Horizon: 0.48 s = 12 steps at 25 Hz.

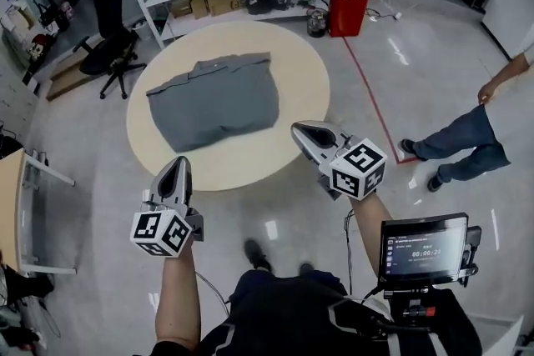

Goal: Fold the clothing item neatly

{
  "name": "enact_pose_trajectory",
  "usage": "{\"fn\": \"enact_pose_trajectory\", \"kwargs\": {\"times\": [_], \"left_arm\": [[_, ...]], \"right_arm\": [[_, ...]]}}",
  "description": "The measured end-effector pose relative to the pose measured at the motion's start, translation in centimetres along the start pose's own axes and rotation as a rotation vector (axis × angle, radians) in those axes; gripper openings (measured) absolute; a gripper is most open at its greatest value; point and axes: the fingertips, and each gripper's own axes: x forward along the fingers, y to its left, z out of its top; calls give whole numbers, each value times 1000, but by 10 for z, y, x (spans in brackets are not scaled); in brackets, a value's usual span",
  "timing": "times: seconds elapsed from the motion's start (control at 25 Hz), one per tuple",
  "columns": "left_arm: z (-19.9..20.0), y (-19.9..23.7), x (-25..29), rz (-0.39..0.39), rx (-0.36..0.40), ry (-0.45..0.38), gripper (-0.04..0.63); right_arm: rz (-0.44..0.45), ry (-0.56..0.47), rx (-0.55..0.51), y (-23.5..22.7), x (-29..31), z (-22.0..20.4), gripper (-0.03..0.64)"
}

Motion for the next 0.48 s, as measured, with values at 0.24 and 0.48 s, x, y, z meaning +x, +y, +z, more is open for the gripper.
{"fn": "enact_pose_trajectory", "kwargs": {"times": [0.24,0.48], "left_arm": [[-27,-79,-45,54,21,53,0],[-31,-123,-105,34,29,69,0]], "right_arm": [[81,49,7,23,-65,-19,9],[77,24,6,79,-112,-15,9]]}}
